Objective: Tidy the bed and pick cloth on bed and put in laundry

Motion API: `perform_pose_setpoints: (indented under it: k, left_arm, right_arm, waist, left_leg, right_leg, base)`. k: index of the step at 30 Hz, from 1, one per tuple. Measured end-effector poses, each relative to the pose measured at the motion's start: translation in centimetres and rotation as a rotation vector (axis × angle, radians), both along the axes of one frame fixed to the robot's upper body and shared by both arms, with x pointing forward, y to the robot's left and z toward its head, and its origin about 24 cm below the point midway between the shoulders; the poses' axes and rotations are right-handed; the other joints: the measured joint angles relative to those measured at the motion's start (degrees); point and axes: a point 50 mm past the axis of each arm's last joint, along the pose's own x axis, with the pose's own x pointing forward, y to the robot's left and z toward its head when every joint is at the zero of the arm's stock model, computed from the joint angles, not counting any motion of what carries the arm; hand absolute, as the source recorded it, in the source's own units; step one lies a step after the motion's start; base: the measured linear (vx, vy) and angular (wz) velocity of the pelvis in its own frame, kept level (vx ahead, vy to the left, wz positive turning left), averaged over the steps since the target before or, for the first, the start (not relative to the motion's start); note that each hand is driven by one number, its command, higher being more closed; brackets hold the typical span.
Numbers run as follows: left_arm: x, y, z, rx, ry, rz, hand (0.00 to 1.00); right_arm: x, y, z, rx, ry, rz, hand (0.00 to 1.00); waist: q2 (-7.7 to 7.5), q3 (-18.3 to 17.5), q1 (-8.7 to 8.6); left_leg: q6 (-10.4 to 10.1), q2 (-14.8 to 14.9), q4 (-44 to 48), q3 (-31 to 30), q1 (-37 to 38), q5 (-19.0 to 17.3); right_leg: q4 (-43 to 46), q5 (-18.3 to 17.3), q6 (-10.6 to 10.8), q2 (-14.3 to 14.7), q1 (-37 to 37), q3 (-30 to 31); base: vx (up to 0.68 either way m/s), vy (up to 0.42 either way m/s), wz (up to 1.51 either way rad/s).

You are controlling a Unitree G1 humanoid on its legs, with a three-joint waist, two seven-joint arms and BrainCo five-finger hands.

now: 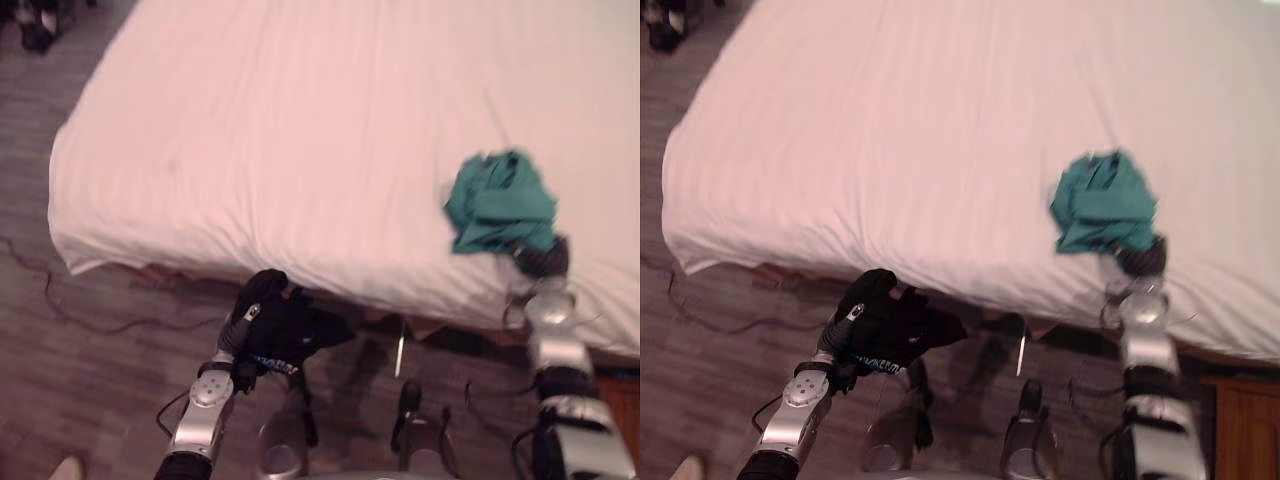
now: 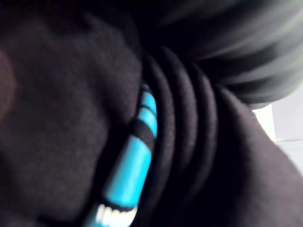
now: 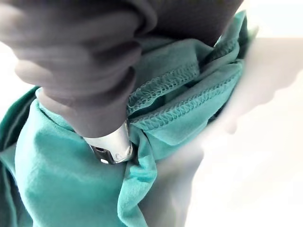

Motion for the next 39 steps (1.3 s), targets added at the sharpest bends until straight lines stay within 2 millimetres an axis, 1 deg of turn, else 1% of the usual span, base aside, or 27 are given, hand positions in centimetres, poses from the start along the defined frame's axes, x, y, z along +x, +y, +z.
perform_pose_setpoints:
  k: [2,4,7,10,11,12,13,14,15,16,17,18,20,21,22,23,24,25,26,28,31,32,33,34,35,36,39]
  left_arm:
    - [-0.2,-0.1,-0.4,-0.031,0.014,0.043,1.0]
    - [-1.1,-1.1,-1.0,-0.104,0.027,0.108,1.0]
    - [-2.8,-1.3,-1.1,-0.156,0.026,0.192,1.0]
    - [-3.9,-1.2,-1.4,-0.223,0.028,0.311,1.0]
    - [-3.8,-1.0,-1.2,-0.235,0.019,0.339,1.0]
    - [-3.6,-1.0,-1.1,-0.243,0.013,0.355,1.0]
    - [-3.3,-0.9,-0.9,-0.252,0.0,0.363,1.0]
    - [-3.3,-0.6,-0.9,-0.255,-0.003,0.384,1.0]
    - [-3.7,-0.3,-1.1,-0.246,0.009,0.4,1.0]
    - [-4.1,-0.2,-1.3,-0.239,0.021,0.409,1.0]
    - [-4.4,-0.2,-1.5,-0.237,0.031,0.413,1.0]
    - [-4.8,-0.1,-1.7,-0.235,0.043,0.415,1.0]
    - [-4.9,0.0,-1.7,-0.23,0.045,0.418,1.0]
    - [-5.0,0.5,-1.6,-0.22,0.039,0.428,1.0]
    - [-5.0,0.6,-1.6,-0.215,0.038,0.428,1.0]
    - [-4.8,0.8,-1.5,-0.204,0.033,0.422,1.0]
    - [-4.7,1.1,-1.4,-0.188,0.031,0.415,1.0]
    - [-4.5,1.2,-1.3,-0.155,0.037,0.381,1.0]
    - [-4.5,0.9,-1.3,-0.15,0.044,0.36,1.0]
    - [-4.3,-0.3,-1.4,-0.148,0.056,0.303,1.0]
    - [-4.1,-1.1,-1.5,-0.153,0.06,0.264,1.0]
    - [-4.0,-1.5,-1.4,-0.154,0.059,0.243,1.0]
    - [-4.0,-1.7,-1.5,-0.157,0.062,0.229,1.0]
    - [-4.1,-2.0,-1.6,-0.159,0.07,0.22,1.0]
    - [-4.2,-2.6,-2.0,-0.175,0.087,0.207,1.0]
    - [-4.4,-4.1,-2.8,-0.201,0.128,0.147,1.0]
    - [-4.4,-4.1,-2.8,-0.201,0.128,0.147,1.0]
  right_arm:
    - [-2.3,2.5,-3.2,0.138,0.056,0.002,1.0]
    - [-4.7,5.1,-5.9,0.211,0.139,0.036,1.0]
    - [-5.5,7.9,-7.0,0.254,0.184,0.103,1.0]
    - [-5.7,8.6,-6.7,0.259,0.174,0.119,1.0]
    - [-5.7,8.5,-6.6,0.255,0.172,0.114,1.0]
    - [-5.9,7.9,-6.5,0.233,0.172,0.09,1.0]
    - [-6.0,7.5,-6.4,0.217,0.173,0.079,1.0]
    - [-5.9,6.9,-6.2,0.18,0.175,0.073,1.0]
    - [-5.9,6.5,-6.2,0.156,0.182,0.072,1.0]
    - [-6.1,6.3,-6.2,0.146,0.188,0.071,1.0]
    - [-6.3,6.0,-6.2,0.13,0.197,0.069,1.0]
    - [-6.5,5.5,-5.9,0.096,0.201,0.068,1.0]
    - [-6.3,5.5,-5.5,0.085,0.183,0.076,1.0]
    - [-5.9,5.9,-5.3,0.091,0.172,0.095,1.0]
    - [-5.9,6.2,-5.3,0.096,0.171,0.098,1.0]
    - [-6.0,6.8,-5.5,0.11,0.174,0.11,1.0]
    - [-5.9,7.2,-5.4,0.122,0.166,0.123,1.0]
    - [-6.1,8.0,-5.0,0.148,0.137,0.136,1.0]
    - [-6.4,8.1,-4.8,0.152,0.126,0.13,1.0]
    - [-7.7,7.5,-5.4,0.15,0.146,0.105,1.0]
    - [-8.7,7.4,-6.0,0.18,0.166,0.078,1.0]
    - [-9.1,7.4,-6.2,0.195,0.175,0.066,1.0]
    - [-9.5,7.3,-6.5,0.209,0.183,0.053,1.0]
    - [-9.7,7.3,-6.6,0.216,0.186,0.047,1.0]
    - [-9.7,7.2,-6.7,0.233,0.185,0.036,1.0]
    - [-12.3,6.6,-9.2,0.311,0.286,-0.034,1.0]
    - [-12.3,6.6,-9.2,0.311,0.286,-0.034,1.0]
  waist:
    - [-0.65,-1.28,-0.08]
    - [0.51,-3.3,-0.09]
    - [0.16,-4.89,0.35]
    - [0.37,-5.62,0.84]
    - [0.44,-5.89,1.19]
    - [0.06,-6.13,1.66]
    - [-0.52,-6.12,1.74]
    - [-0.25,-6.25,2.04]
    - [0.6,-6.82,1.9]
    - [0.47,-7.0,1.64]
    - [0.52,-7.53,1.74]
    - [0.68,-8.14,2.42]
    - [0.06,-8.17,3.35]
    - [-1.39,-7.56,3.34]
    - [-1.32,-7.58,3.15]
    - [-2.47,-6.95,2.56]
    - [-2.97,-6.61,1.99]
    - [-3.58,-5.88,-0.1]
    - [-3.9,-5.66,-1.15]
    - [-4.85,-4.51,-2.28]
    - [-4.36,-4.21,-3.03]
    - [-4.89,-4.54,-3.03]
    - [-5.81,-4.77,-2.95]
    - [-5.82,-4.76,-3.01]
    - [-4.41,-4.42,-2.81]
    - [-1.86,-6.77,-1.32]
    - [-1.85,-6.78,-1.34]
  left_leg:
    - [-0.55,0.39,-0.09,-0.18,2.01,-0.48]
    - [0.0,1.11,-0.38,-0.54,2.56,-2.48]
    - [0.01,0.76,-0.37,-1.89,2.26,-2.49]
    - [-0.29,-0.64,-0.34,-7.87,-0.35,-2.13]
    - [1.19,-0.88,-0.35,-6.82,-2.18,-3.47]
    - [5.21,-0.88,0.43,-0.82,-3.31,-6.21]
    - [7.79,-0.66,2.43,5.16,-4.67,-7.94]
    - [10.25,1.25,6.53,15.03,-6.32,-9.37]
    - [10.96,3.65,10.36,22.63,-6.98,-9.49]
    - [10.96,4.43,12.47,25.99,-7.21,-9.49]
    - [10.95,4.25,13.86,26.89,-7.85,-9.49]
    - [12.33,2.25,16.08,24.15,-9.9,-10.55]
    - [14.29,-0.27,17.62,20.35,-11.59,-12.04]
    - [15.99,-3.22,19.29,16.04,-12.36,-13.53]
    - [16.58,-4.04,19.71,13.86,-12.34,-13.98]
    - [16.73,-5.07,19.86,10.18,-12.47,-14.55]
    - [16.77,-5.58,19.59,7.94,-12.49,-14.52]
    - [16.1,-7.23,17.95,2.08,-11.84,-14.03]
    - [15.6,-8.63,16.55,-0.6,-10.64,-13.53]
    - [14.32,-12.18,12.45,-6.31,-5.16,-12.68]
    - [13.52,-13.03,10.16,-8.47,-2.71,-12.62]
    - [12.63,-13.79,9.64,-8.66,-1.86,-12.43]
    - [12.45,-14.86,9.96,-9.12,-1.45,-12.52]
    - [12.03,-15.35,10.55,-9.44,-1.4,-12.79]
    - [11.26,-14.87,11.97,-9.14,-1.51,-13.34]
    - [8.06,-11.65,0.18,-5.82,4.74,-9.66]
    - [8.09,-11.64,0.19,-5.75,4.74,-9.69]
  right_leg:
    - [-0.1,-0.7,-0.01,0.4,2.23,-0.31]
    - [-0.1,-1.21,0.19,1.03,3.71,-1.68]
    - [-0.56,-1.15,0.29,0.89,4.52,-2.88]
    - [0.37,-2.03,1.0,-0.24,6.67,-9.69]
    - [0.43,-2.32,1.27,-0.87,8.25,-14.67]
    - [-0.86,-1.97,1.67,-1.79,10.49,-20.49]
    - [-1.67,-1.83,1.81,-2.72,12.03,-24.0]
    - [-1.48,-1.96,2.01,-3.49,14.07,-29.1]
    - [-0.93,-2.13,2.25,-3.64,16.22,-33.11]
    - [-0.64,-2.15,2.29,-3.92,17.73,-35.58]
    - [0.15,-2.16,2.28,-4.5,19.11,-37.84]
    - [4.65,-2.18,2.25,-7.1,19.94,-40.44]
    - [13.88,-1.81,1.69,-11.73,19.25,-40.76]
    - [26.23,1.91,-4.52,-16.92,17.56,-38.47]
    - [30.93,5.06,-9.24,-18.2,16.17,-35.53]
    - [37.76,1.27,-12.04,-17.36,11.82,-27.48]
    - [40.44,-1.44,-10.71,-14.93,8.65,-21.69]
    - [43.01,-6.26,-6.22,-6.1,1.26,-7.02]
    - [42.86,-8.12,-4.54,-3.44,-0.87,-3.04]
    - [37.23,-12.3,-3.31,-2.28,-3.67,-0.48]
    - [21.08,-13.02,-0.41,0.69,-5.58,5.01]
    - [11.38,-10.7,1.66,1.38,-5.64,8.39]
    - [6.56,-5.62,1.22,0.96,-5.45,10.07]
    - [5.79,-1.93,0.89,0.65,-4.67,10.55]
    - [4.02,1.21,-1.01,0.9,-3.1,10.55]
    - [-9.99,6.89,-3.14,5.26,3.93,10.33]
    - [-9.99,6.88,-3.15,5.27,3.93,10.36]
  base:
    - [0.02,-0.021,0.01]
    - [-0.03,0.009,0.22]
    - [-0.02,0.035,0.27]
    - [-0.01,0.025,1.15]
    - [-0.01,0.023,2.16]
    - [0.04,0.031,2.45]
    - [0.09,0.065,2.64]
    - [0.14,0.119,2.52]
    - [0.13,0.138,2.4]
    - [0.12,0.127,2.01]
    - [0.19,0.166,2.09]
    - [0.2,0.174,1.85]
    - [0.25,0.213,1.7]
    - [0.26,0.193,1.66]
    - [0.29,0.164,1.83]
    - [0.23,0.101,1.24]
    - [0.31,0.068,1.97]
    - [0.24,0.013,1.95]
    - [0.34,-0.014,2.44]
    - [0.31,-0.047,1.94]
    - [0.19,-0.111,1.31]
    - [0.22,-0.181,1.05]
    - [0.28,-0.217,0.99]
    - [0.29,-0.191,0.69]
    - [0.18,-0.115,0.37]
    - [0.09,-0.046,0.19]
    - [0.0,0.0,-0.01]
